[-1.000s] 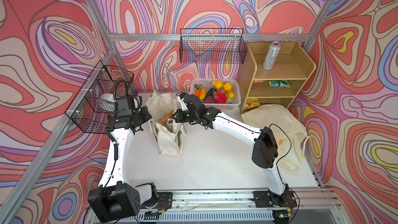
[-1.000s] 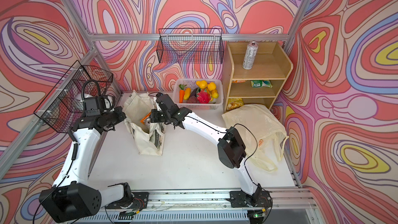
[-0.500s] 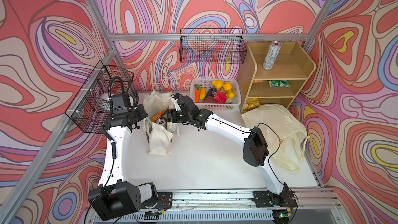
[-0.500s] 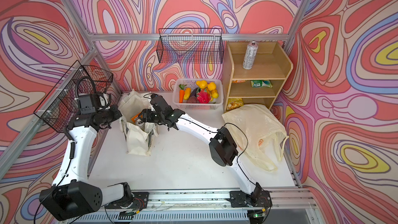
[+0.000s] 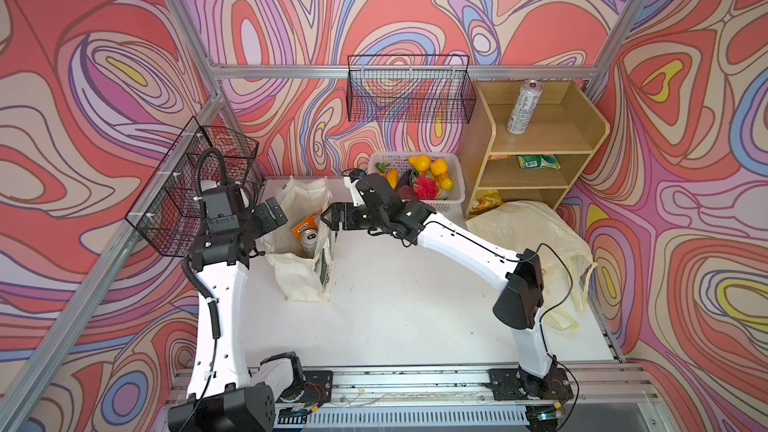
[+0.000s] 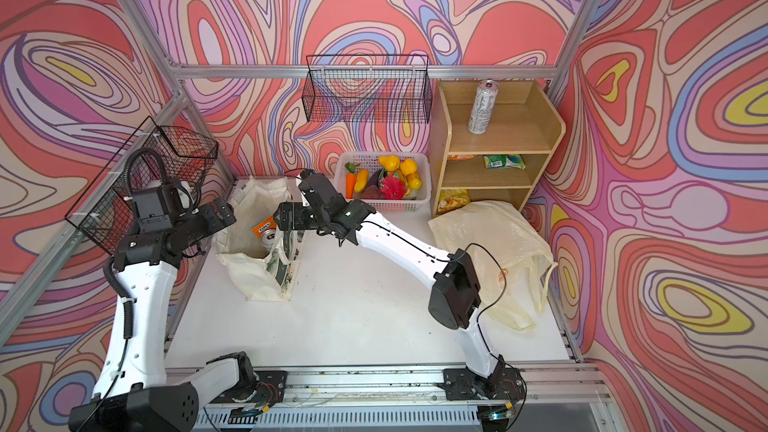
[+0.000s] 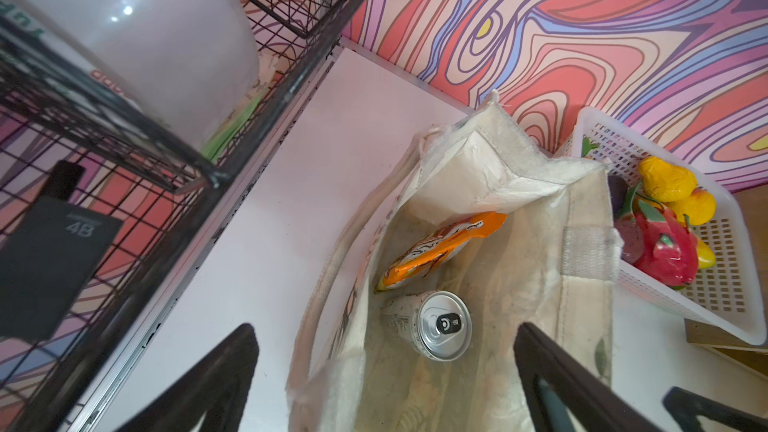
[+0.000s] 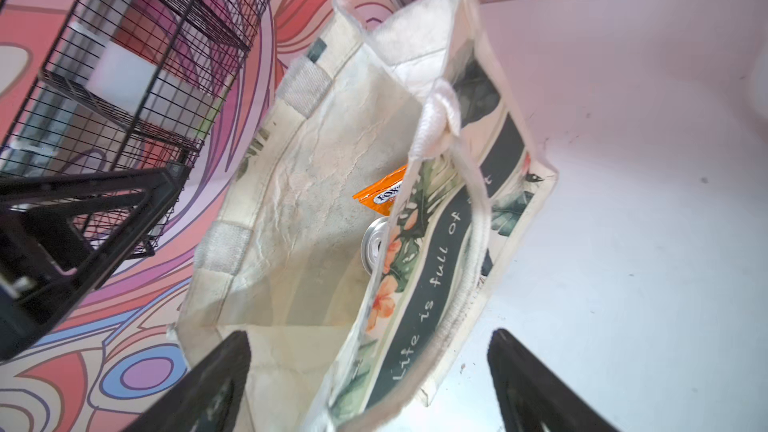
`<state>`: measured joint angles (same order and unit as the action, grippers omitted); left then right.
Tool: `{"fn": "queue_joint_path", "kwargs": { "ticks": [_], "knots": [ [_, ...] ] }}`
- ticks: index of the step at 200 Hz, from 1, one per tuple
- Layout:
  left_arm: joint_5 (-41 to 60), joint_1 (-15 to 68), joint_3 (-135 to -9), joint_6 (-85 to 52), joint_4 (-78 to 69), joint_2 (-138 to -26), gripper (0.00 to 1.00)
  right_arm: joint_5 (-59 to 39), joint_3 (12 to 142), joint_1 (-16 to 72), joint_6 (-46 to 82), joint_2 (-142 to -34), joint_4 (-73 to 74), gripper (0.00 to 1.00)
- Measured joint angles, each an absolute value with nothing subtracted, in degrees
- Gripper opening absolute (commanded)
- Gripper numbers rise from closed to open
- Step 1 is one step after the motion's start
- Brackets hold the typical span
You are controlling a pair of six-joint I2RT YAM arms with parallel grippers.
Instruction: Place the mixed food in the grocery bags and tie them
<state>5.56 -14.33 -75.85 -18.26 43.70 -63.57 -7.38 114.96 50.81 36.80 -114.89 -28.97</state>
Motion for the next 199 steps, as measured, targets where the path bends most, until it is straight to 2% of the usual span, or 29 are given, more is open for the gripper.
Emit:
{"fn": "queue_joint_path", "kwargs": {
  "ticks": [27,46,62,81,99,116,134,157,199],
  "knots": [
    [10.8,-14.3,-77.7,-19.2,45.1,-61.4,1.00,-6.6,103.7,46.5,36.5,-104.9,-28.0,0.91],
    [16.4,-13.9,-79.1,-20.6,45.6,-60.4,1.00,-6.6,94.5,40.4,36.6,-97.7,-27.3,0.91],
    [19.2,-10.5,-79.3,-22.4,45.6,-59.4,1.00,-6.1,88.7,34.6,36.6,-92.7,-27.5,0.91],
    [19.9,-0.9,-79.2,-25.1,44.7,-58.8,1.00,-5.7,83.3,28.3,36.7,-88.0,-27.6,0.91],
    [18.3,11.6,-78.3,-27.5,42.1,-59.4,1.00,-6.7,79.5,22.7,37.2,-84.8,-27.5,0.91],
    [15.3,23.8,-77.5,-29.3,39.3,-62.8,1.00,-7.9,76.6,17.7,37.8,-82.9,-27.5,0.91],
    [12.7,31.6,-76.4,-30.9,35.9,-68.7,1.00,-8.5,74.5,13.4,38.2,-81.6,-27.9,0.91],
    [9.5,34.5,-72.4,-32.5,32.1,-77.1,1.00,-9.0,72.3,9.3,38.5,-79.4,-28.6,0.91],
    [4.2,33.8,-67.6,-32.9,30.2,-89.4,1.00,-9.0,68.7,1.6,38.4,-74.1,-31.6,0.94]
  ]
}}
